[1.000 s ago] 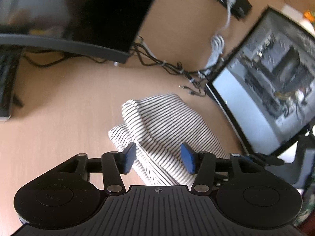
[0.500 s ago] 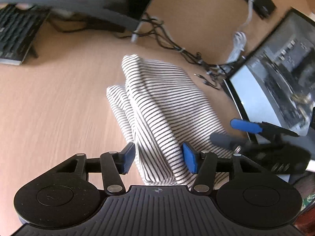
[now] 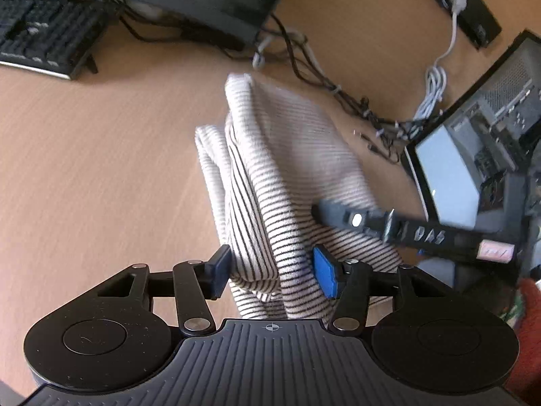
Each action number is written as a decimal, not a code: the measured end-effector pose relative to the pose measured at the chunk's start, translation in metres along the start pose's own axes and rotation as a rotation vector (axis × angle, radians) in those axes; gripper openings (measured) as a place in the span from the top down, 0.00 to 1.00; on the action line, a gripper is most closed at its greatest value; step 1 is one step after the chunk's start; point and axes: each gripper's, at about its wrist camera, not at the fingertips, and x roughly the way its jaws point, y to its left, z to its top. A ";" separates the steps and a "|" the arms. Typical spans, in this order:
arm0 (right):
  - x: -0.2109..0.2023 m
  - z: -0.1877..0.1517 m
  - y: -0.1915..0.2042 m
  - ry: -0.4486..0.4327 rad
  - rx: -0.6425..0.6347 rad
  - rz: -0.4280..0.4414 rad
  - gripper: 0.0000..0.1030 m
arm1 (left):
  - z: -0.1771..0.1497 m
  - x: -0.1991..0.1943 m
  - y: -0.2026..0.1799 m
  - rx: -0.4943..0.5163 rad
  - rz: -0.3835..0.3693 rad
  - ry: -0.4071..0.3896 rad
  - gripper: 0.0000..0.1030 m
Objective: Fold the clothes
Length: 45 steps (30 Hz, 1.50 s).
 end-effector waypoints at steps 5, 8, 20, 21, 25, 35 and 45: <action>-0.002 0.000 0.004 0.002 -0.069 -0.008 0.08 | 0.014 -0.015 0.012 -0.106 -0.001 -0.073 0.19; -0.003 0.001 0.005 0.007 -0.090 -0.005 0.08 | 0.017 0.003 0.012 -0.116 0.004 -0.022 0.19; 0.000 -0.002 0.001 0.039 -0.053 0.068 0.12 | 0.007 0.024 0.016 -0.076 -0.043 0.067 0.42; 0.002 -0.001 0.004 0.042 -0.055 0.074 0.13 | 0.006 0.022 0.019 -0.072 -0.040 0.061 0.43; 0.016 0.003 0.023 0.060 -0.080 0.092 0.15 | 0.008 0.009 0.041 -0.099 -0.026 0.032 0.43; 0.092 0.029 0.114 0.120 -0.218 0.149 0.15 | 0.027 -0.038 0.118 -0.149 0.121 -0.082 0.43; 0.133 0.052 0.153 0.135 -0.259 0.173 0.13 | 0.052 -0.051 0.165 -0.168 0.127 -0.110 0.37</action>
